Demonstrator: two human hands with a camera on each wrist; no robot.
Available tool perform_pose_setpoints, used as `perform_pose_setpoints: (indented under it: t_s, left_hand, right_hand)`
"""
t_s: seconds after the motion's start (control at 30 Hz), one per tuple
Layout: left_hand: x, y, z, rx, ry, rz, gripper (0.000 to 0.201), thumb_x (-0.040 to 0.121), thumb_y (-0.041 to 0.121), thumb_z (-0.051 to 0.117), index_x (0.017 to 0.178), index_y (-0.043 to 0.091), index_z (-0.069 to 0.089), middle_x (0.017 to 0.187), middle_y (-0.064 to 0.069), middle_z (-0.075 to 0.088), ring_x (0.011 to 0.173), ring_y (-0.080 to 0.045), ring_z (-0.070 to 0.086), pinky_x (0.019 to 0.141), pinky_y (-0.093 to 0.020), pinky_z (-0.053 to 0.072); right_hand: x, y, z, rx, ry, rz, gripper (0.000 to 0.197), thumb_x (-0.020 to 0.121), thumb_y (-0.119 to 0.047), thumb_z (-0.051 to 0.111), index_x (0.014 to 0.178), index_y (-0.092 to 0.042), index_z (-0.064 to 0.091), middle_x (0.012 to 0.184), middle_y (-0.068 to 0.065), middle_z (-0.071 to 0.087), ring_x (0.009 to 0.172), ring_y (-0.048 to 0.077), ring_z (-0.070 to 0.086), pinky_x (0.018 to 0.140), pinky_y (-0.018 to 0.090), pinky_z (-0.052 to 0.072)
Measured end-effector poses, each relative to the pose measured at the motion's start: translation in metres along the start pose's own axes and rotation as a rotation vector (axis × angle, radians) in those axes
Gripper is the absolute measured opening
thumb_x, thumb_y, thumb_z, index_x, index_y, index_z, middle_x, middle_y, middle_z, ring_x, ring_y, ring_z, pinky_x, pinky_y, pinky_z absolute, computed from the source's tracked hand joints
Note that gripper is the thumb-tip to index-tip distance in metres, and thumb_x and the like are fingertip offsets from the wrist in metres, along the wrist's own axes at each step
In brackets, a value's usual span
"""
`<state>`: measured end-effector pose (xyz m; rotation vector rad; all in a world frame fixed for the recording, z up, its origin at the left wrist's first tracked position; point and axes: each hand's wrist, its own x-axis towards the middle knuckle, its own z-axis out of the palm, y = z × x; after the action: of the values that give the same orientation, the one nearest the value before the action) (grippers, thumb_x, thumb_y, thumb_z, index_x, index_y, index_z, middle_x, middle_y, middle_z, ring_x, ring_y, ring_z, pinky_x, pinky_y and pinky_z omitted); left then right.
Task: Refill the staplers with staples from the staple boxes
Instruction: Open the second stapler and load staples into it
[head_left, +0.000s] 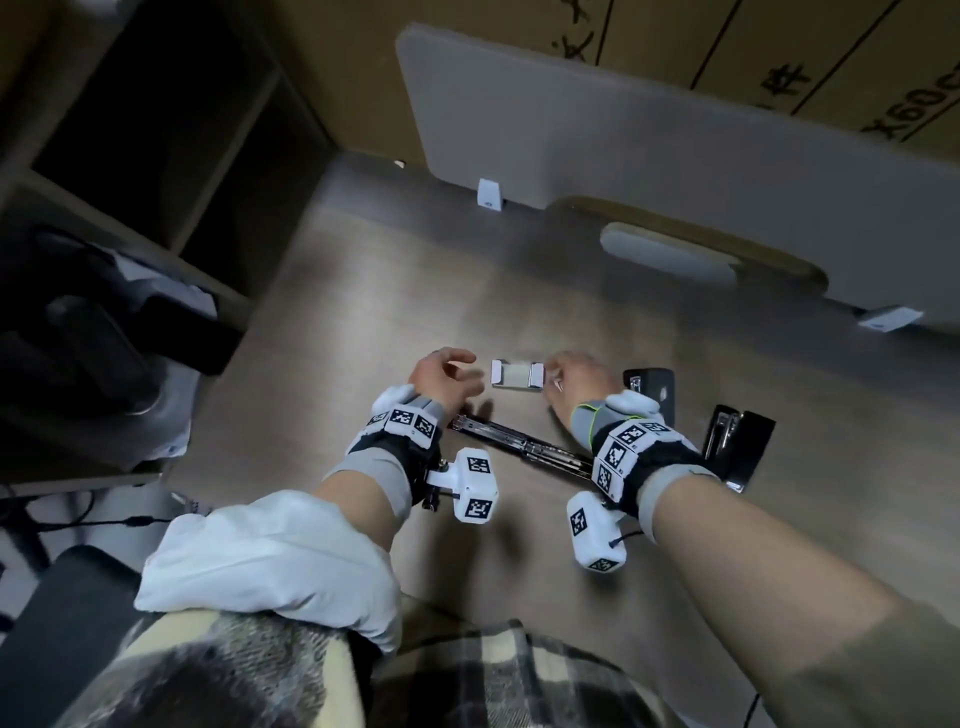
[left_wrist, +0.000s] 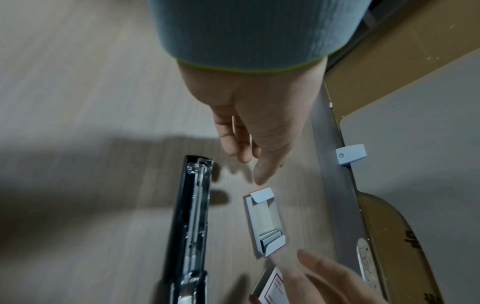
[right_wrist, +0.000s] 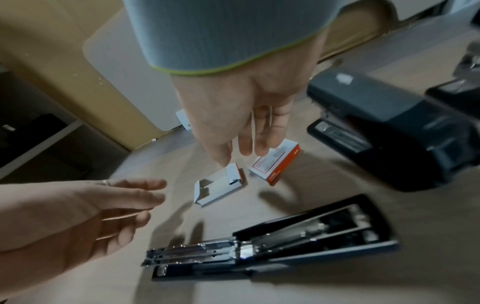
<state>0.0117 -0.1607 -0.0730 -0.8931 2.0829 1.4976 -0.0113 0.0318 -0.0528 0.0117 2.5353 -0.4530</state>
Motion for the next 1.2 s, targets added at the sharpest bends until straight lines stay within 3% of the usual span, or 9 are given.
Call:
perform_pose_setpoints:
  t_s: [0.1,0.23,0.33,0.47,0.57,0.67,0.83,1.0,1.2]
  left_hand:
    - [0.019,0.005,0.006,0.055,-0.061,-0.013,0.043,0.066,0.004,0.087,0.098,0.027,0.069,0.096,0.005,0.076,0.086,-0.014,0.074,0.08,-0.039,0.062]
    - [0.039,0.013,0.013,0.301,-0.116,0.016,0.046,0.057,0.025,0.092,0.098,0.028,0.072,0.084,0.008,0.074,0.082,-0.014,0.072,0.081,-0.028,0.058]
    - [0.05,0.02,0.014,0.392,-0.162,0.014,0.035,0.059,0.025,0.089,0.09,0.025,0.074,0.08,0.008,0.074,0.076,-0.011,0.069,0.072,-0.02,0.051]
    - [0.062,0.024,0.012,0.452,-0.216,-0.004,0.03,0.059,0.021,0.091,0.083,0.02,0.074,0.069,0.009,0.07,0.068,-0.01,0.066,0.062,-0.019,0.048]
    - [0.068,0.024,0.013,0.461,-0.234,-0.01,0.03,0.057,0.021,0.093,0.079,0.019,0.072,0.07,0.006,0.073,0.069,-0.013,0.072,0.069,-0.027,0.059]
    - [0.068,0.026,0.013,0.462,-0.233,-0.002,0.029,0.057,0.021,0.093,0.077,0.019,0.072,0.07,0.006,0.074,0.067,-0.012,0.073,0.073,-0.031,0.061]
    - [0.066,0.024,0.013,0.431,-0.196,-0.033,0.029,0.056,0.021,0.093,0.075,0.02,0.071,0.07,0.007,0.074,0.064,-0.012,0.073,0.072,-0.033,0.062]
    - [0.062,0.019,0.012,0.391,-0.151,-0.04,0.029,0.057,0.021,0.091,0.076,0.02,0.07,0.071,0.007,0.074,0.067,-0.013,0.073,0.075,-0.033,0.062]
    - [0.06,0.015,0.014,0.347,-0.093,-0.068,0.026,0.054,0.022,0.088,0.071,0.024,0.069,0.073,0.006,0.075,0.07,-0.015,0.073,0.076,-0.034,0.061]
  right_hand:
    - [0.015,-0.009,0.008,0.07,0.005,0.065,0.032,0.089,-0.024,0.06,0.121,-0.018,0.056,0.12,0.01,0.059,0.111,0.031,0.056,0.086,0.033,0.042]
    - [0.034,-0.019,0.014,0.084,-0.032,0.179,0.048,0.083,-0.037,0.069,0.12,-0.013,0.05,0.116,0.013,0.061,0.104,0.034,0.06,0.08,0.034,0.045]
    - [0.046,-0.021,0.017,0.053,-0.086,0.248,0.057,0.079,-0.038,0.074,0.12,-0.009,0.047,0.112,0.015,0.064,0.102,0.034,0.062,0.08,0.034,0.048]
    - [0.053,-0.024,0.013,0.067,-0.115,0.307,0.046,0.076,-0.035,0.074,0.11,-0.013,0.052,0.101,0.009,0.068,0.091,0.031,0.064,0.077,0.033,0.051]
    - [0.049,-0.023,0.011,0.138,-0.071,0.29,0.031,0.076,-0.028,0.072,0.103,-0.021,0.059,0.097,0.005,0.071,0.092,0.029,0.065,0.078,0.032,0.051]
    - [0.045,-0.022,0.006,0.144,-0.033,0.298,0.022,0.082,-0.022,0.062,0.105,-0.023,0.063,0.1,0.004,0.071,0.094,0.03,0.065,0.079,0.03,0.052]
    - [0.042,-0.021,0.007,0.125,-0.014,0.225,0.026,0.085,-0.017,0.056,0.109,-0.027,0.061,0.1,0.004,0.071,0.092,0.029,0.065,0.073,0.026,0.047]
    - [0.043,-0.016,0.013,0.023,-0.008,0.125,0.033,0.089,-0.007,0.048,0.112,-0.028,0.058,0.098,0.008,0.067,0.09,0.029,0.062,0.067,0.025,0.034]
    - [0.043,-0.008,0.026,-0.072,-0.029,0.084,0.023,0.089,-0.014,0.056,0.108,-0.024,0.066,0.113,0.005,0.064,0.103,0.029,0.061,0.074,0.028,0.039]
